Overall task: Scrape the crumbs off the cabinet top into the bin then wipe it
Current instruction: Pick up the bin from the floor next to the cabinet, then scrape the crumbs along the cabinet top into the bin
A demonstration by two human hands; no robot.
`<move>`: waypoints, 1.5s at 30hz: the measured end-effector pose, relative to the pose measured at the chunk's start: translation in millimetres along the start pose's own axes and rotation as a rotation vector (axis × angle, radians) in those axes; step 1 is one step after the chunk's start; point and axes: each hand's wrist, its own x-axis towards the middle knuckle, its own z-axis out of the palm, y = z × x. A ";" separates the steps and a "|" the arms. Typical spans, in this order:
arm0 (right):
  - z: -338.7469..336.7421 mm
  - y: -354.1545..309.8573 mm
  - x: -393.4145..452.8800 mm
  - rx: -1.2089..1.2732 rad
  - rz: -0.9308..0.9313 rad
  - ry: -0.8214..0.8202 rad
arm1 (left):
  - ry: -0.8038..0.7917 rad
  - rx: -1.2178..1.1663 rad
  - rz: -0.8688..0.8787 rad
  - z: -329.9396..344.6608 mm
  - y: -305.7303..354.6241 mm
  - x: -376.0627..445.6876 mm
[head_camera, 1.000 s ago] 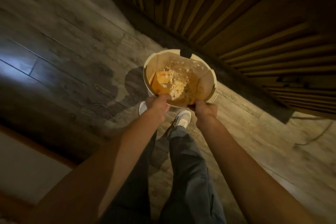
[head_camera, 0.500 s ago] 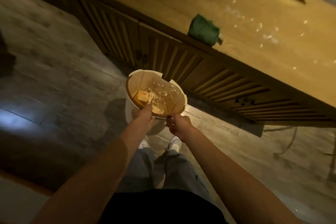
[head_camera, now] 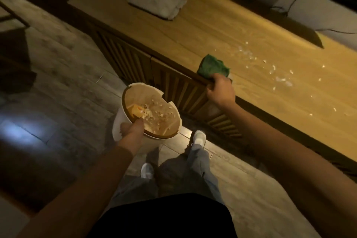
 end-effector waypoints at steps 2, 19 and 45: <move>-1.9 17.0 33.4 -0.135 -0.108 -0.039 | -0.021 -0.047 0.050 11.9 5.8 3.7; 4.8 64.5 112.5 0.003 -0.633 -0.222 | 0.071 0.027 0.026 94.5 14.2 8.4; 2.6 8.0 421.8 -0.149 -0.439 -0.037 | 0.281 -0.133 0.034 111.6 15.9 75.5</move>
